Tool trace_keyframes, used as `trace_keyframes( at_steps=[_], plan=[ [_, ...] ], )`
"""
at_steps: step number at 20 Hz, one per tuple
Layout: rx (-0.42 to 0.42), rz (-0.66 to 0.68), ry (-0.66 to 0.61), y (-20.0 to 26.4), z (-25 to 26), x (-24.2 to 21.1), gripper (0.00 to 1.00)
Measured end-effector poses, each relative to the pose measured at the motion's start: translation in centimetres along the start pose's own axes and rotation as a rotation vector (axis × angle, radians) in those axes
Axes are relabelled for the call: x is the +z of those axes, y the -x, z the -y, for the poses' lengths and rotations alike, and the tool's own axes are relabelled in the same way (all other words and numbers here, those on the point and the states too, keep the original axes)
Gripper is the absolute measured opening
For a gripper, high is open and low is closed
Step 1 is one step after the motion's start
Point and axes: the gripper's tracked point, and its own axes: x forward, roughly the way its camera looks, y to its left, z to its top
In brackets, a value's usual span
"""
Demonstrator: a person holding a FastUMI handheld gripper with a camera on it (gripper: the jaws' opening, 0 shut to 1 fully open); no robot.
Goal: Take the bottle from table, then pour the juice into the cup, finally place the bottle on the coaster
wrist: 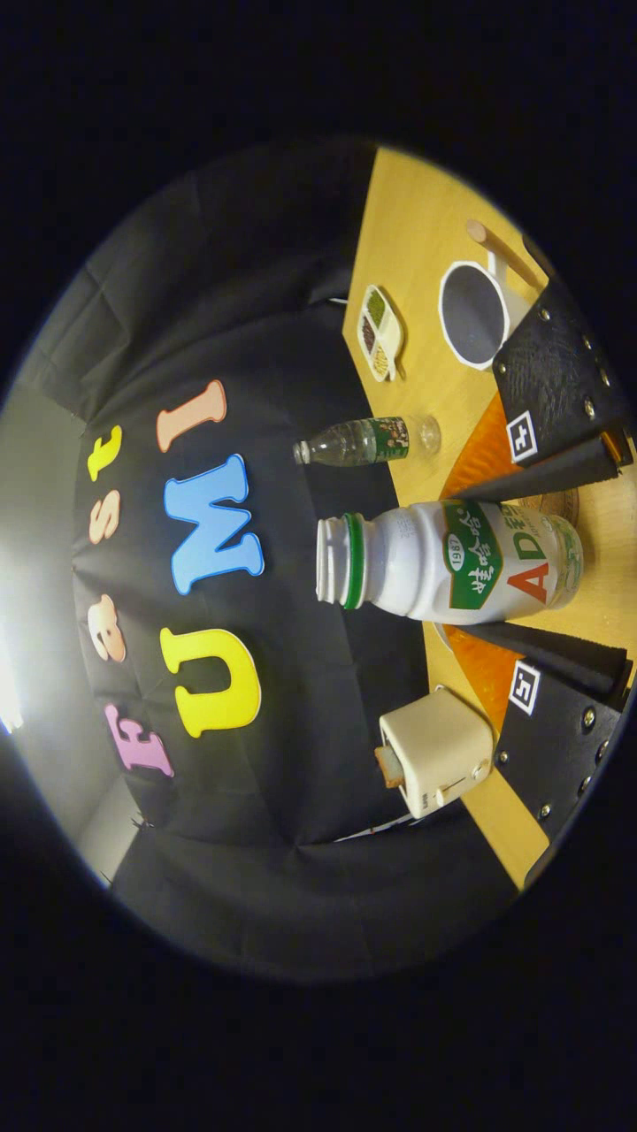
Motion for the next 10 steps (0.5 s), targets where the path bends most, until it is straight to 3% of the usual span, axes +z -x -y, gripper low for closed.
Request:
trace_keyframes(
  at_steps=[4, 10],
  plan=[
    [-0.045, -0.014, 0.201, -0.6, -0.3, -0.2, 0.67],
    [-0.060, -0.017, 0.202, -0.6, 0.2, -1.1, 0.67]
  ],
)
